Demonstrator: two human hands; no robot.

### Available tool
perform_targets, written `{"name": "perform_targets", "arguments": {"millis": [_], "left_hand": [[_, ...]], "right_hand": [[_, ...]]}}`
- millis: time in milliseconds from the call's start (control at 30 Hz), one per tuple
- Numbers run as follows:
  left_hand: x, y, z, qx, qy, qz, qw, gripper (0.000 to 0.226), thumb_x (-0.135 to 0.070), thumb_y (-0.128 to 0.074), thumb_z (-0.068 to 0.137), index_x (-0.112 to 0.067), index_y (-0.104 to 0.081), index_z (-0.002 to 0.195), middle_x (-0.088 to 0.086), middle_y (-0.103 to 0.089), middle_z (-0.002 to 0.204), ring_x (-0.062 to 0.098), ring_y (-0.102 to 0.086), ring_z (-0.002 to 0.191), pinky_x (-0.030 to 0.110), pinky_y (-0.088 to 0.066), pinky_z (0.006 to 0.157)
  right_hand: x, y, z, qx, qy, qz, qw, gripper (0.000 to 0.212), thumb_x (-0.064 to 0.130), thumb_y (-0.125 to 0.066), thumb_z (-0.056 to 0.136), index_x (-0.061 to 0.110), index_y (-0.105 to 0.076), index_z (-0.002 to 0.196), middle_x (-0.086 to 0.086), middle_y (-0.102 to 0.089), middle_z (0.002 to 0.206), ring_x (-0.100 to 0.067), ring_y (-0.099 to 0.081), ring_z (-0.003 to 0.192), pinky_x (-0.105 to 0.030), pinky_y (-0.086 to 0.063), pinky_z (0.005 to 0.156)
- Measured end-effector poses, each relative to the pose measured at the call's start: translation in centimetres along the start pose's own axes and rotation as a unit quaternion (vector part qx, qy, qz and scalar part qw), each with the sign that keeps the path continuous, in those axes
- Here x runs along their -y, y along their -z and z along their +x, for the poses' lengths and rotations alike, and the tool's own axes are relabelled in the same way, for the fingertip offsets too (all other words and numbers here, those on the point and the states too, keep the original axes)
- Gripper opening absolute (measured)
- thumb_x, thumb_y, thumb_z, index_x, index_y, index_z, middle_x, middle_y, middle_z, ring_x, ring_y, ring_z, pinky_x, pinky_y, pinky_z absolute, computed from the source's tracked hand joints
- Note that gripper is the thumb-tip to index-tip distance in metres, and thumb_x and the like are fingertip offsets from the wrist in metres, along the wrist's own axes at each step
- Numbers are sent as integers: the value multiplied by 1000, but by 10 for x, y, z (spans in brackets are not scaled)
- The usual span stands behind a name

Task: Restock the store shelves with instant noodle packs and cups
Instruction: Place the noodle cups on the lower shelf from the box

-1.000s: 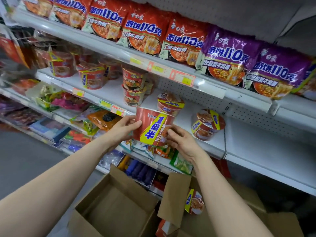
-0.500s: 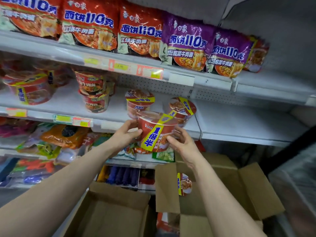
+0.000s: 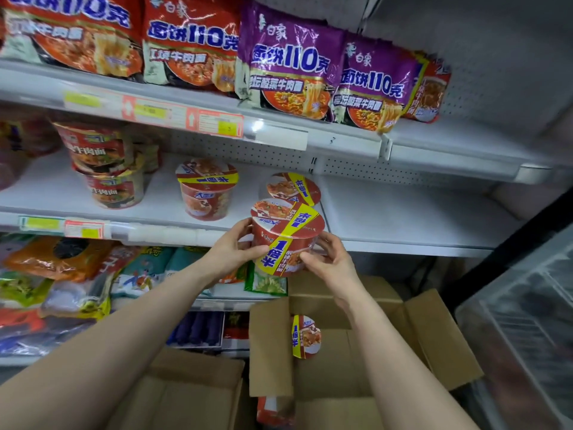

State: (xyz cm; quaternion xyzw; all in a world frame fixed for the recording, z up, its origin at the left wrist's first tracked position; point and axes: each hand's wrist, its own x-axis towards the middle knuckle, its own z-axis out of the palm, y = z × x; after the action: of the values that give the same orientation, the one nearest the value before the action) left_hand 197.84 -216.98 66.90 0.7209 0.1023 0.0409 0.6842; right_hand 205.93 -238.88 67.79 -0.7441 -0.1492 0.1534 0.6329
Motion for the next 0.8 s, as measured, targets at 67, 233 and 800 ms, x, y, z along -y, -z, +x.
{"name": "perform_targets", "arguments": {"millis": [67,233,800], "left_hand": [[0,-6,8,-4,4,1,1000,93,-44,-83,68,-26,-36,146,-2,-52,141,15,-59,119,35,-53,95],[6,-11,20,-20,3,-5,1000,89,-40,-81,72,-25,-34,147,-1,-50,143,18,-57,122,36,-52,95],[28,85,-21,-76,-16,-30,997,87,-36,-84,74,-26,-36,146,-5,-54,139,16,-61,118,39,-54,95]], "right_hand": [[-2,9,9,2,-3,-3,1000,61,16,-78,84,24,-47,135,6,-58,135,-8,-63,111,-30,-57,91],[-3,15,24,22,-12,-9,1000,61,16,-78,84,25,-46,135,10,-57,133,-6,-63,110,-29,-57,91],[9,-92,23,73,-13,30,997,58,6,-74,85,28,-45,129,13,-59,116,-2,-62,103,-19,-57,75]]}}
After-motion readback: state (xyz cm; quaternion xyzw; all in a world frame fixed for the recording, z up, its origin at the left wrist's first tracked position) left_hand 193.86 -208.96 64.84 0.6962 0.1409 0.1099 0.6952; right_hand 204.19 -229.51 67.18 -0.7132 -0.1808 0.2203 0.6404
